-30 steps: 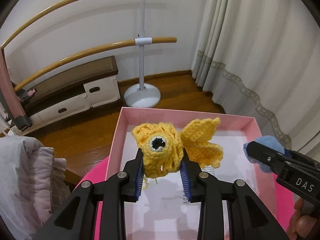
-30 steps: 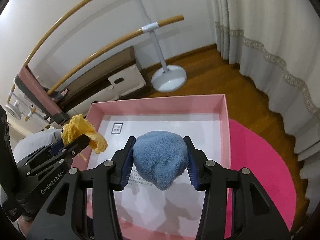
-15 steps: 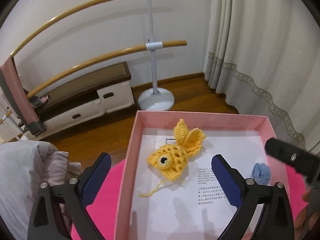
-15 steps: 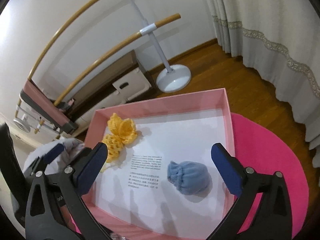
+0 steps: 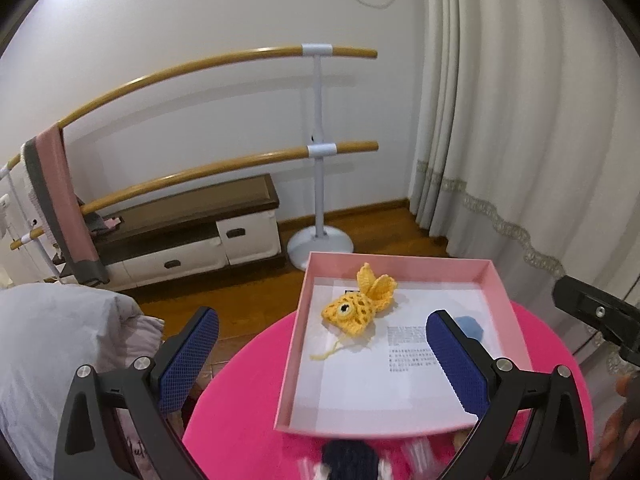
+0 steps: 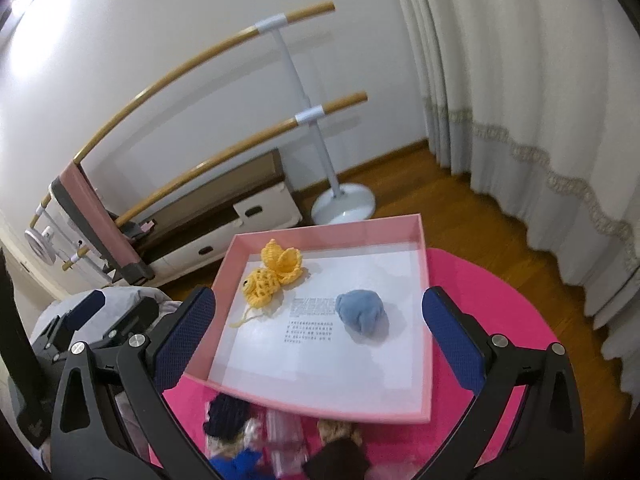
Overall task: Organize soft objects
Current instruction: 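Withdraw both tools from the box back over the table, then grasp the black leather case with the right gripper while the left gripper grasps the blue knit cloth, then lift the black case and blue cloth and carry them toward the pink box, then lower both items into the pink box and open both grippers, then withdraw both tools from the box back over the table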
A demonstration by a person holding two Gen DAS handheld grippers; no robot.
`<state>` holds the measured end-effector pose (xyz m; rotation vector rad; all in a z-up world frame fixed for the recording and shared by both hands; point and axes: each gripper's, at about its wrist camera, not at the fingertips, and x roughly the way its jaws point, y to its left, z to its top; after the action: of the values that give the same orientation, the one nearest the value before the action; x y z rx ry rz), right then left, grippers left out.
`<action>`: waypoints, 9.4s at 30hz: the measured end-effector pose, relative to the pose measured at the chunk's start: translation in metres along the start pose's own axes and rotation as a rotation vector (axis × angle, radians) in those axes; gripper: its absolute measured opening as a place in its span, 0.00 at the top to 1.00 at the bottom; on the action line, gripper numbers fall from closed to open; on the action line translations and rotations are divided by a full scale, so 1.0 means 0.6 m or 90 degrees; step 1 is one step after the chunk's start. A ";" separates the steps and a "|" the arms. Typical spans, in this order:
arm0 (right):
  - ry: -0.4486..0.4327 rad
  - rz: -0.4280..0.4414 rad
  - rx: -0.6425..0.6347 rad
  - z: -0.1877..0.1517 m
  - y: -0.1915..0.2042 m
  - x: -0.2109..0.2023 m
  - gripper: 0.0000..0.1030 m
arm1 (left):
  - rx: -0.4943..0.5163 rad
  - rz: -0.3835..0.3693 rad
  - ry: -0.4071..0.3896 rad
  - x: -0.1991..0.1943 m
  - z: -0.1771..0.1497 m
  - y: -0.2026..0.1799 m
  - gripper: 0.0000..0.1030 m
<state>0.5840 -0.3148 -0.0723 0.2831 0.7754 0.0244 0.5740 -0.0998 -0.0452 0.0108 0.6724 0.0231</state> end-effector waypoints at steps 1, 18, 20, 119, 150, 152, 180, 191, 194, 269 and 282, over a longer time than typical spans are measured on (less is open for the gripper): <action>-0.008 -0.003 -0.007 -0.004 0.005 -0.015 0.00 | 0.000 0.000 -0.006 -0.017 -0.013 0.001 0.00; -0.121 -0.071 -0.080 -0.159 0.066 -0.233 0.00 | -0.003 0.024 -0.086 -0.324 -0.254 0.051 0.00; -0.127 -0.074 -0.082 -0.177 0.067 -0.250 0.00 | 0.002 0.023 -0.089 -0.347 -0.280 0.051 0.00; 0.086 0.000 -0.075 -0.315 -0.069 -0.068 0.73 | -0.007 -0.035 0.148 -0.102 -0.414 -0.006 0.12; 0.089 -0.002 -0.065 -0.334 -0.061 -0.092 0.72 | -0.029 -0.110 0.150 -0.131 -0.408 0.036 0.65; 0.081 0.000 -0.063 -0.336 -0.061 -0.100 0.77 | -0.035 -0.122 0.144 -0.140 -0.409 0.047 0.68; -0.014 0.025 -0.095 -0.317 0.006 -0.215 0.83 | -0.005 -0.102 0.033 -0.343 -0.401 0.074 0.68; -0.052 0.030 -0.129 -0.265 0.036 -0.233 0.83 | 0.003 -0.098 -0.007 -0.375 -0.356 0.084 0.68; -0.060 0.036 -0.135 -0.246 0.043 -0.231 0.82 | 0.004 -0.096 -0.018 -0.375 -0.335 0.085 0.68; 0.049 -0.014 0.059 0.011 -0.079 0.051 0.00 | 0.049 -0.045 0.011 0.146 0.066 -0.058 0.00; -0.093 -0.089 -0.037 -0.065 -0.009 -0.123 0.00 | 0.019 -0.047 -0.057 -0.052 -0.072 -0.003 0.00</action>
<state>0.5036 -0.3199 -0.0497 0.1732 0.6460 -0.1039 0.5230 -0.1020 -0.0596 0.0157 0.5832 -0.0588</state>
